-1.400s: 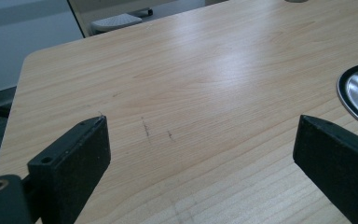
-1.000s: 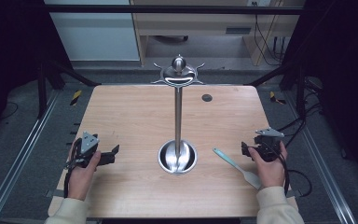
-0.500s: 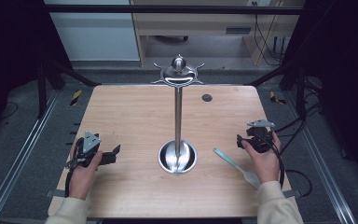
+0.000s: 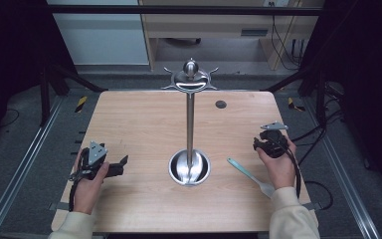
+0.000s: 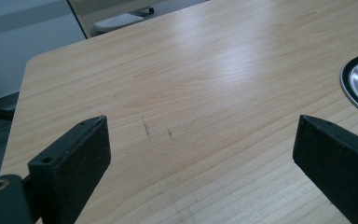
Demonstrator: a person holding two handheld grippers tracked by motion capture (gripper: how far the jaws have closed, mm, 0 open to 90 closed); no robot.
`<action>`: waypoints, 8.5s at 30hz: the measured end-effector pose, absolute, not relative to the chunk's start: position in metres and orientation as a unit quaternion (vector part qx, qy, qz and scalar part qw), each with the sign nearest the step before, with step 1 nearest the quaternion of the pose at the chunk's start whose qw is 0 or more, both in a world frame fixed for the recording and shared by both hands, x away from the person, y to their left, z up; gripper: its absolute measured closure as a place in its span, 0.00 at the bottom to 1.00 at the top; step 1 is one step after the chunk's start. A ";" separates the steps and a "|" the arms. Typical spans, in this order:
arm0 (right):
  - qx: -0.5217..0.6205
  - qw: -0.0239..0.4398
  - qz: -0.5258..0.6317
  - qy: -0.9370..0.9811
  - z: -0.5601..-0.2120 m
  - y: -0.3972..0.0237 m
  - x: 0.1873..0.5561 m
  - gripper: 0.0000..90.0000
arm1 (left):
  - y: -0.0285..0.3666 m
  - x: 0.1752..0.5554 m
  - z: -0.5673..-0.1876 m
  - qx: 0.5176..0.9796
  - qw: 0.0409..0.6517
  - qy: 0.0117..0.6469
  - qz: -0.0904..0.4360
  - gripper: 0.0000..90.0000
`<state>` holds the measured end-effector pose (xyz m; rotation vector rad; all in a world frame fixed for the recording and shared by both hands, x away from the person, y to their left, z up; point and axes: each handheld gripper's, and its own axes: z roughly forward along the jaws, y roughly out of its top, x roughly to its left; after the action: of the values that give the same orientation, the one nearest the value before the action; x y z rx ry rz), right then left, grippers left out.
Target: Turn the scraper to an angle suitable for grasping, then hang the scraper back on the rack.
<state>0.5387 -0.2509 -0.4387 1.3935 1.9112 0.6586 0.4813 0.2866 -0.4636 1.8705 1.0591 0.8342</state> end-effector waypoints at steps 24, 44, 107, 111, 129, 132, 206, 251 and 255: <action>0.420 0.175 0.213 0.865 -0.471 -0.205 0.536 1.00 | 0.287 0.483 -0.464 0.743 0.403 0.423 0.326 0.04; 0.408 0.157 0.208 0.875 -0.478 -0.204 0.530 1.00 | 0.286 0.484 -0.466 0.747 0.399 0.422 0.322 0.05; 0.279 0.028 0.070 0.957 -0.465 -0.163 0.537 0.81 | 0.278 0.485 -0.468 0.770 0.382 0.404 0.313 0.05; 0.277 0.025 0.069 0.958 -0.465 -0.162 0.538 0.82 | 0.278 0.485 -0.468 0.770 0.382 0.403 0.313 0.05; 0.285 0.045 0.131 0.948 -0.421 -0.176 0.535 0.83 | 0.278 0.485 -0.468 0.771 0.381 0.404 0.312 0.05; 0.290 0.050 0.138 0.946 -0.412 -0.179 0.535 0.83 | 0.278 0.485 -0.468 0.771 0.381 0.404 0.312 0.05; 0.240 0.149 0.538 0.794 -0.256 -0.220 0.492 0.83 | 0.277 0.485 -0.470 0.772 0.379 0.405 0.311 0.05; 0.204 0.138 0.587 0.771 -0.220 -0.207 0.491 0.83 | 0.277 0.484 -0.469 0.772 0.380 0.403 0.312 0.05; 0.201 0.134 0.588 0.772 -0.219 -0.205 0.490 0.83 | 0.278 0.484 -0.469 0.775 0.377 0.401 0.311 0.05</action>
<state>0.4903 -0.2054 -0.2187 0.5821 2.2384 1.7053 0.4843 0.2776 -0.4692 1.9824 1.0245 0.7959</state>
